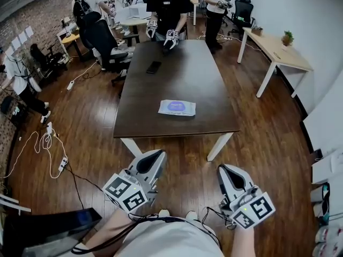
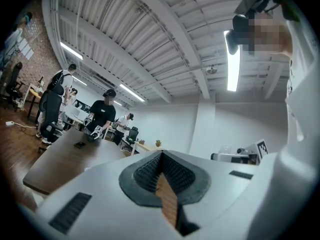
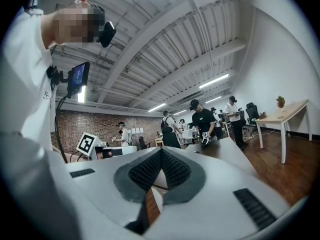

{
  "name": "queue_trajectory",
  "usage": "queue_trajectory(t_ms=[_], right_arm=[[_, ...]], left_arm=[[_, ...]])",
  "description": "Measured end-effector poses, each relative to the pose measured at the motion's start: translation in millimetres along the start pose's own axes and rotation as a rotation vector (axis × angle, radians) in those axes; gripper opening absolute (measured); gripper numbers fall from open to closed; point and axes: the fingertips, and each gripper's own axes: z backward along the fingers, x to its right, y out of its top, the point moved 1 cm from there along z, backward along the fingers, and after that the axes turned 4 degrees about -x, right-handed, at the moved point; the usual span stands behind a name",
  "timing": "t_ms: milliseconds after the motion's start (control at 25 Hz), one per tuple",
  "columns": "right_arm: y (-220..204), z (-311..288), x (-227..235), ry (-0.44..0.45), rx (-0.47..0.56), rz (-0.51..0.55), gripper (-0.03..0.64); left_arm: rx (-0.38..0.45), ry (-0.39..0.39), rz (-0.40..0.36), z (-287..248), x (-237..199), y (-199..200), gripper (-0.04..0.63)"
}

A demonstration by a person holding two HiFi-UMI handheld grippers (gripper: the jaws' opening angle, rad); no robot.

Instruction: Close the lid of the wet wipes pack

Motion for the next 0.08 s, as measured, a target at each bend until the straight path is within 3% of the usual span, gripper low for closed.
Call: queue_trajectory(t_ms=[80], right_arm=[[-0.9, 0.7, 2.5, -0.001, 0.0, 0.001, 0.008]], left_arm=[[-0.001, 0.0, -0.002, -2.0, 0.5, -0.4, -0.002]])
